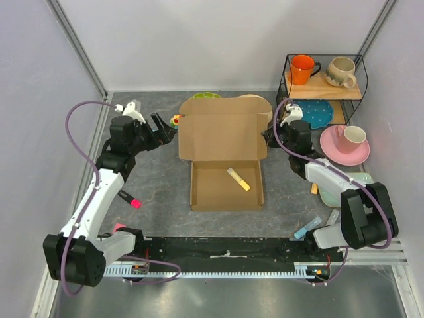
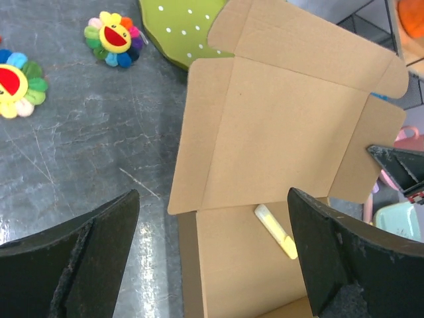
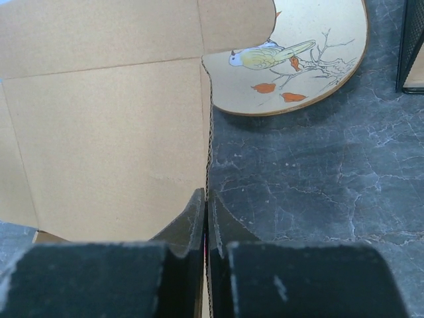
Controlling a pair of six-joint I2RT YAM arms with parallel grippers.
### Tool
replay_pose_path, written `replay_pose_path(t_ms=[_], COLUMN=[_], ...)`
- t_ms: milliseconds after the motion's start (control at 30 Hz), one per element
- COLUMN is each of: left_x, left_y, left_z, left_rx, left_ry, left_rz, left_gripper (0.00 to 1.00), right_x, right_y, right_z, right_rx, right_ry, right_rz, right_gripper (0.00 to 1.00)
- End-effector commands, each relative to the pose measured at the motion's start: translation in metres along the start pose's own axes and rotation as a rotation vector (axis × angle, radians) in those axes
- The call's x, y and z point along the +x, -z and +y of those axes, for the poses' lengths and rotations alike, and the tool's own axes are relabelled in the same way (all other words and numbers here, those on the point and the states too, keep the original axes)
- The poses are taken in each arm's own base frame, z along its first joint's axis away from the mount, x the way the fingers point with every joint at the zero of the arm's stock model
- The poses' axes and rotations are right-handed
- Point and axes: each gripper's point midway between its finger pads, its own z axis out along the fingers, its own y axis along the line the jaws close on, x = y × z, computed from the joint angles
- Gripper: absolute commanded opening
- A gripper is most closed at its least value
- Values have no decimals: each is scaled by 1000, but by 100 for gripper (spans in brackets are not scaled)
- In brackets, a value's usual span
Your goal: Fold the paper box
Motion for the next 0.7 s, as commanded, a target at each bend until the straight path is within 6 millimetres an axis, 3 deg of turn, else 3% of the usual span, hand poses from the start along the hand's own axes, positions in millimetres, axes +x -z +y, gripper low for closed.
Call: replay_pose_path(t_ms=[0,133,333,667], left_x=[-15,-4,11,10], left_y=[-11,-34,-63,-83], left_z=[-15,-8,10,14], left_rx=[113,141,126,119], left_ry=[-172,-264,-264,-248], left_rz=[-41,11,107,106], left_gripper=[99,98,96,86], right_x=[-18,-18,-16,-13], right_y=[10,16,21,30], right_z=[7,16,27,31], right_rx=[17,1,-12,-15], right_ry=[42,64,98,111], right_rz=[-83,-92,-95,-110], right_gripper=[5,4,3,0])
